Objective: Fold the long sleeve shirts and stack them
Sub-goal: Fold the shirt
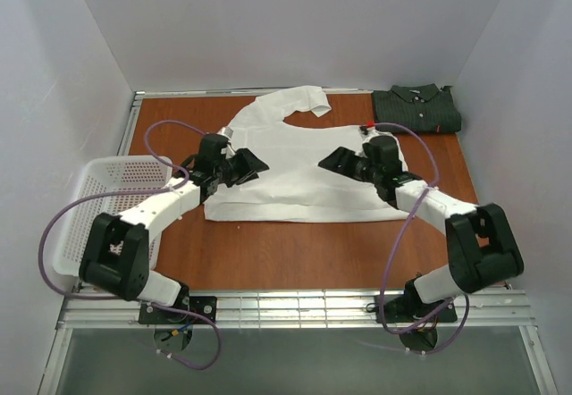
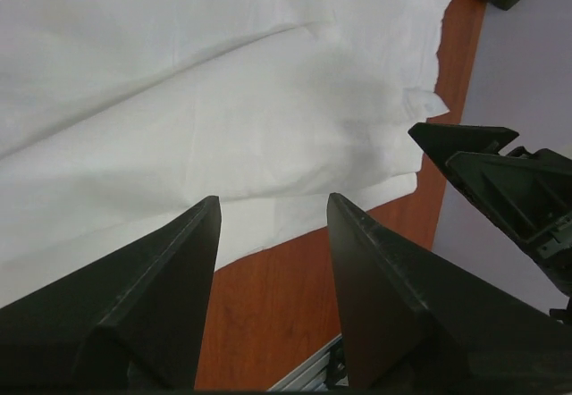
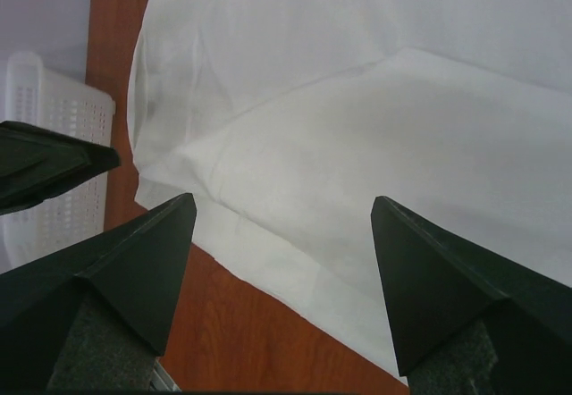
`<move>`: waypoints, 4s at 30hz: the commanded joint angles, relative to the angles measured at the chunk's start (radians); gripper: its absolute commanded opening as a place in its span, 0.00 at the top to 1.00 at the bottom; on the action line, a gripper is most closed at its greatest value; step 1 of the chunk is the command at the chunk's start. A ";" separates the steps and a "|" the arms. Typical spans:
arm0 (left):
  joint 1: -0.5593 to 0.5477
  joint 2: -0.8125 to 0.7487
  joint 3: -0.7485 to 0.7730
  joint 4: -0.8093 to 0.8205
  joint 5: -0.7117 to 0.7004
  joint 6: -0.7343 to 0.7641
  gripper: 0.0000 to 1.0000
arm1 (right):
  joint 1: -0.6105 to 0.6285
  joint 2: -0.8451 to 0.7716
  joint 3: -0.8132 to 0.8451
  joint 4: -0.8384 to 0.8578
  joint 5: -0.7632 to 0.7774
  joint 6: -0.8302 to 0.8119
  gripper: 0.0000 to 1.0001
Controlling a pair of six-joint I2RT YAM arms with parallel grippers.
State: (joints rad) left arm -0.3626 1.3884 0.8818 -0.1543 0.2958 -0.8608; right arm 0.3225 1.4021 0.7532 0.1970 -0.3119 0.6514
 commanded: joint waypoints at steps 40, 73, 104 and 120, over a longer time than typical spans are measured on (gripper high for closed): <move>-0.199 0.329 0.079 0.148 -0.109 -0.064 0.54 | -0.022 0.164 -0.179 0.294 -0.098 0.053 0.31; 0.022 -0.012 -0.382 0.113 -0.284 -0.155 0.56 | -0.446 -0.150 -0.575 0.288 -0.246 -0.029 0.32; 0.056 -0.048 -0.205 -0.243 -0.445 0.016 0.59 | 0.181 0.073 0.083 -0.409 0.442 -0.381 0.36; 0.074 -0.247 -0.423 -0.520 -0.325 -0.179 0.63 | 0.196 0.061 -0.089 -0.771 0.412 -0.294 0.35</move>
State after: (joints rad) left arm -0.3000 1.1847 0.5167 -0.4828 -0.0433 -0.9894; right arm 0.5186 1.4868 0.7551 -0.3473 0.1013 0.3084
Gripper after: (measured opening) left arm 0.367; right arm 0.648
